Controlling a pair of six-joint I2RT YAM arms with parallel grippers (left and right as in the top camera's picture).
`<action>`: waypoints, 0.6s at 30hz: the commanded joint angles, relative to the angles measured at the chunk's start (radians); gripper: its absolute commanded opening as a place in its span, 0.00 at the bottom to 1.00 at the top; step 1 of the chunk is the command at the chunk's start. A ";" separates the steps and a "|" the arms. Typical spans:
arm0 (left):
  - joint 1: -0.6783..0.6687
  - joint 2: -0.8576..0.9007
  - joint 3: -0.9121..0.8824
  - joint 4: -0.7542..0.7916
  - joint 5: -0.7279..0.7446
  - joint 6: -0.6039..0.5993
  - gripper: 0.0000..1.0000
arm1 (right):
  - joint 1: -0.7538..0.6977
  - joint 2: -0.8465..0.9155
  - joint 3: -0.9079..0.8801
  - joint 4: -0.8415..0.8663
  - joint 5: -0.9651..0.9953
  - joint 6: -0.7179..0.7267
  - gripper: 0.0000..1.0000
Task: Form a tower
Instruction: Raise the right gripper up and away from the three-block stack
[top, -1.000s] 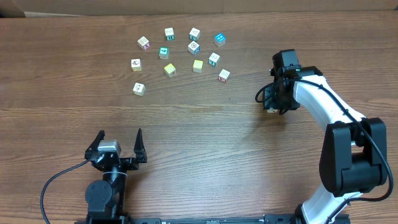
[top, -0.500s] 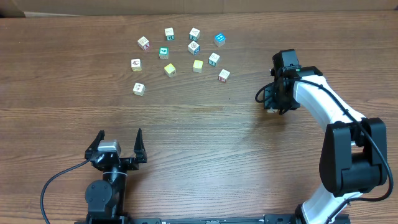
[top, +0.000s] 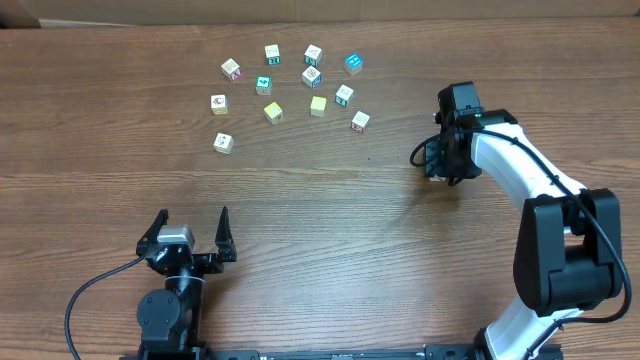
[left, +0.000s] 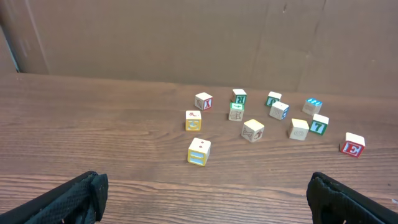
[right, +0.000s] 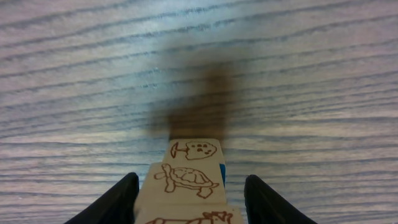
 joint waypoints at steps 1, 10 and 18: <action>-0.003 -0.009 -0.004 0.003 0.002 0.029 1.00 | -0.002 0.002 -0.008 0.009 0.010 0.007 0.51; -0.003 -0.009 -0.004 0.003 0.002 0.029 1.00 | -0.002 0.001 -0.008 0.002 0.010 0.007 0.30; -0.003 -0.009 -0.004 0.003 0.002 0.029 1.00 | -0.002 0.001 -0.008 0.000 0.010 0.011 0.33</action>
